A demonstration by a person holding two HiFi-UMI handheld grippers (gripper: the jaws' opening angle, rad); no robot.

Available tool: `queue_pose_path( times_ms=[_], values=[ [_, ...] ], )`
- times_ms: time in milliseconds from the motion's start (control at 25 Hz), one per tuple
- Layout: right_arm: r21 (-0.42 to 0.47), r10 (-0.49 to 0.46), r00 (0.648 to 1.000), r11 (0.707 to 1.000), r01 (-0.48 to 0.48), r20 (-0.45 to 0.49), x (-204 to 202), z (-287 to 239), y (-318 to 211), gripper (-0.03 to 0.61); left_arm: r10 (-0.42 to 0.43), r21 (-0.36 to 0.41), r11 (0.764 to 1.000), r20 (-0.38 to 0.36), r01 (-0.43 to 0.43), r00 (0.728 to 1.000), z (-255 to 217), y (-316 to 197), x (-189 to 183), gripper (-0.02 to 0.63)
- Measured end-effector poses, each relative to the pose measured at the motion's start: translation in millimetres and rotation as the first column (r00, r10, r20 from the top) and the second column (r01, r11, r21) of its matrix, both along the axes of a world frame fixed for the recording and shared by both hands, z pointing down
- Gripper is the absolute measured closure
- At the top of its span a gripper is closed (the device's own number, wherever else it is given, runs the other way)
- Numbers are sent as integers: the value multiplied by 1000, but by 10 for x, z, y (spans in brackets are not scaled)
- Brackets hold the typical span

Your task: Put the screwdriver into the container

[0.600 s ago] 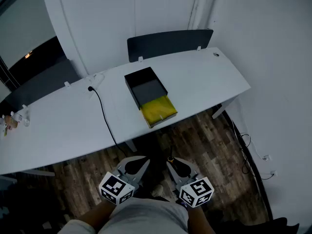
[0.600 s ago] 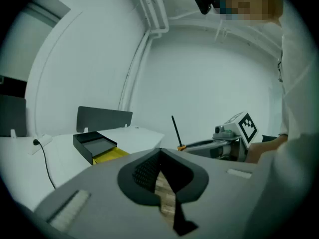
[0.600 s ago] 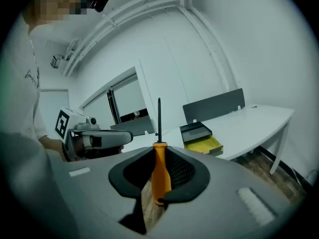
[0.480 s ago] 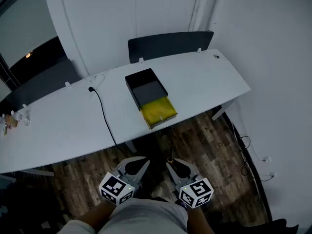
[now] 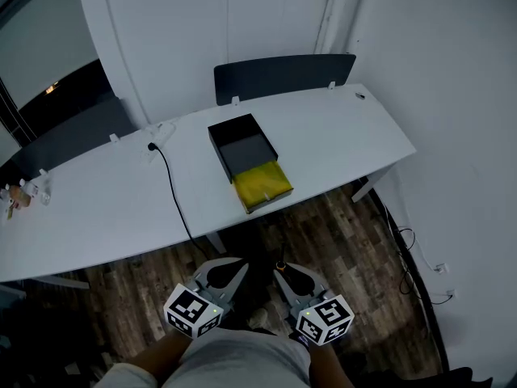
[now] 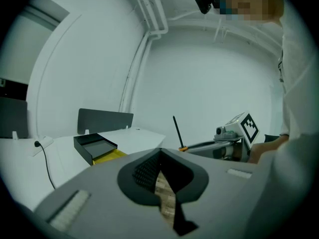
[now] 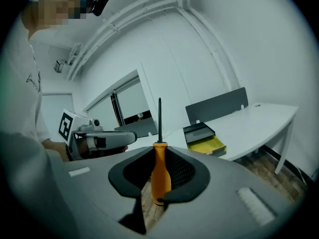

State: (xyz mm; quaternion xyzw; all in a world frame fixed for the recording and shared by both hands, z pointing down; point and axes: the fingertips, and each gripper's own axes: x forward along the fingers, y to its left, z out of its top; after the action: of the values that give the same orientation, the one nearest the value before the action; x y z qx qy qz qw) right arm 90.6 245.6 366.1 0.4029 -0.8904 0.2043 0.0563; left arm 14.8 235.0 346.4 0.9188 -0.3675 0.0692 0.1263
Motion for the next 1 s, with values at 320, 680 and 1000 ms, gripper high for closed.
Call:
queue_pose_path(
  times_ms=[320, 680, 1000],
  values=[
    [15, -33, 999, 999, 34, -10, 73, -18, 77, 492, -38, 7, 999, 0, 38, 999, -21, 78, 50, 614],
    [39, -43, 998, 998, 44, -44, 201, -2, 188, 494, -49, 19, 999, 4, 49, 999, -21, 207, 128, 614],
    [39, -39, 998, 998, 41, -50, 217, 33, 100, 493, -42, 21, 999, 11, 42, 999, 2, 97, 140, 614]
  ],
)
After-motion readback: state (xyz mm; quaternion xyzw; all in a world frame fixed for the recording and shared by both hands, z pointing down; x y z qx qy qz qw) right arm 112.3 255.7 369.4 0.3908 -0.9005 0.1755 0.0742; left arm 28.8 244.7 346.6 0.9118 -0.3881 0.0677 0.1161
